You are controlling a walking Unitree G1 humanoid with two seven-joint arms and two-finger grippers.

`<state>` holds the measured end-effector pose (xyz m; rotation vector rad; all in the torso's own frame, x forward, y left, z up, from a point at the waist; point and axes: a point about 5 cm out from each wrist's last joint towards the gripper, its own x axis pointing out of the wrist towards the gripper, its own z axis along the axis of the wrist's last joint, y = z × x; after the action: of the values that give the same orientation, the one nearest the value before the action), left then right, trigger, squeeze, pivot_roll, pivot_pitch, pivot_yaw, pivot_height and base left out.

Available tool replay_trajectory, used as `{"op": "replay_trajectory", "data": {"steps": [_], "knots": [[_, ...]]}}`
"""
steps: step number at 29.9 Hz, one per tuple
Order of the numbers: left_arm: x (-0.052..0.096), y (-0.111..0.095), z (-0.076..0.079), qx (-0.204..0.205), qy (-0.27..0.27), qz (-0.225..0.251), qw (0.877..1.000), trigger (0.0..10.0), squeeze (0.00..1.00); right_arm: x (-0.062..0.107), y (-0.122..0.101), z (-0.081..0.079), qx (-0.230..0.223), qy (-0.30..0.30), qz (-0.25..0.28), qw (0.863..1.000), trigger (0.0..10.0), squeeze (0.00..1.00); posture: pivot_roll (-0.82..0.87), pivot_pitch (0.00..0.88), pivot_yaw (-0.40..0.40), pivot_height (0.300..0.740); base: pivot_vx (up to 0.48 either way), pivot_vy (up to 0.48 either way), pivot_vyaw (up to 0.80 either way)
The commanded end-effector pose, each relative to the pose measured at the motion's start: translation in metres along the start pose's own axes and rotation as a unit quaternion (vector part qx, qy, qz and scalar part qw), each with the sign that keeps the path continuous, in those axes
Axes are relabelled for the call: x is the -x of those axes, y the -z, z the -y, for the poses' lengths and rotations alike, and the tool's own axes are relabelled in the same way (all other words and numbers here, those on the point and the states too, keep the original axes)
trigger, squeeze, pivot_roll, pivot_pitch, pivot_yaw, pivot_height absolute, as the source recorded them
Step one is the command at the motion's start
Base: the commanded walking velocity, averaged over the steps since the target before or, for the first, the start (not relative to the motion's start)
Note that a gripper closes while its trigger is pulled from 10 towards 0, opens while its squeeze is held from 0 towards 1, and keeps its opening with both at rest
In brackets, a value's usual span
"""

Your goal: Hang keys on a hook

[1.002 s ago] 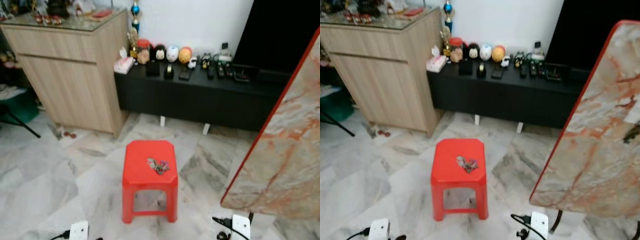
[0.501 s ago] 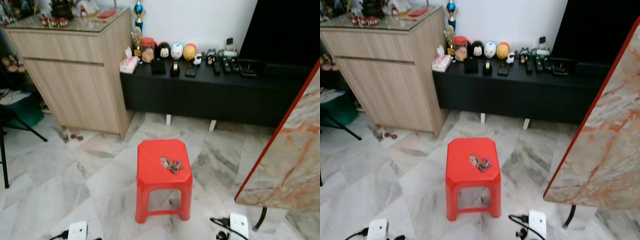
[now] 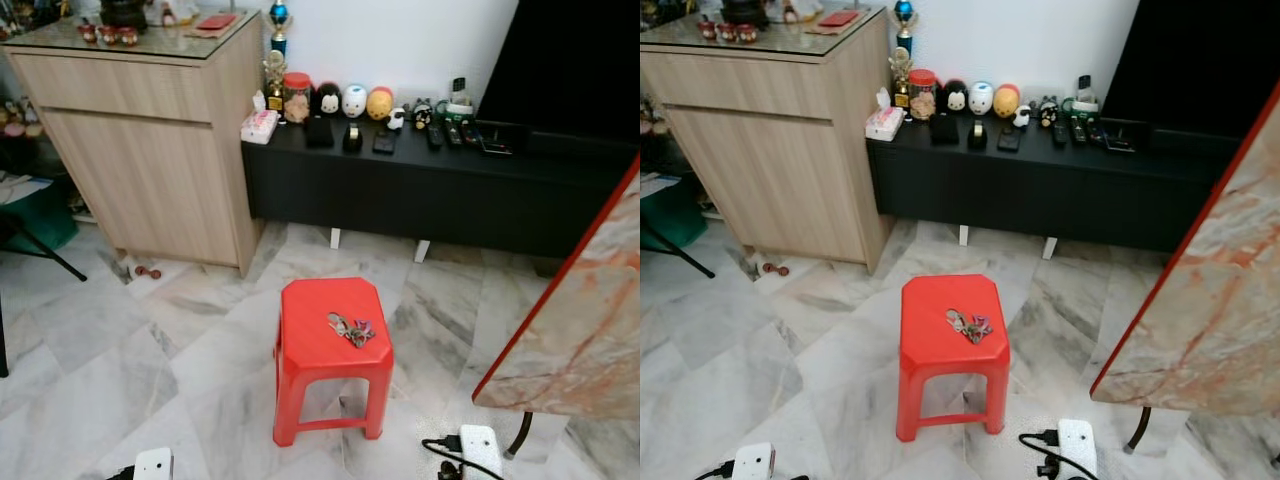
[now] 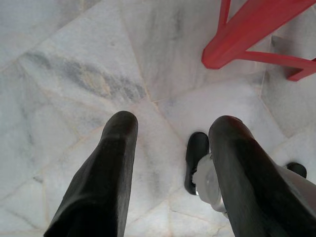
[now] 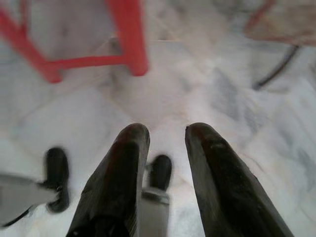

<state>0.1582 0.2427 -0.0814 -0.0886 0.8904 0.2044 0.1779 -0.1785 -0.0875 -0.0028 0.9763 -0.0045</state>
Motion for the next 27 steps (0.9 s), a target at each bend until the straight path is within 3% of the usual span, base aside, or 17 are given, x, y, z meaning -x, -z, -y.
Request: {"op": "replay_trajectory", "data": {"steps": [1,5,13,18,27], "knots": [[0.000,0.005,0.001,-0.004,0.003,-0.017,1.000,10.0,0.00,0.001,0.003,0.006,-0.006,0.012,-0.007,1.000,10.0,0.00,0.16,0.006,-0.035,0.740,0.000,0.292,0.00],[0.001,0.005,0.000,-0.004,0.001,-0.018,1.000,10.0,0.00,0.002,0.008,0.008,-0.070,0.045,-0.008,0.997,10.0,0.00,0.17,0.001,-0.025,0.740,0.000,0.293,0.00],[0.001,0.006,-0.003,-0.005,0.000,-0.020,1.000,10.0,0.00,0.003,0.013,0.010,-0.123,0.076,-0.011,0.989,10.0,0.00,0.17,0.000,-0.021,0.740,0.000,0.297,0.00],[0.002,0.008,-0.003,-0.005,0.000,-0.022,1.000,10.0,0.00,0.003,0.010,0.013,-0.119,0.075,-0.006,0.990,10.0,0.00,0.18,0.000,-0.023,0.740,0.000,0.256,0.00],[0.002,0.010,-0.002,-0.015,0.002,-0.022,1.000,10.0,0.00,0.003,0.008,0.017,-0.122,0.080,-0.003,0.989,10.0,0.00,0.18,0.000,-0.025,0.740,0.000,0.000,0.00]]}}
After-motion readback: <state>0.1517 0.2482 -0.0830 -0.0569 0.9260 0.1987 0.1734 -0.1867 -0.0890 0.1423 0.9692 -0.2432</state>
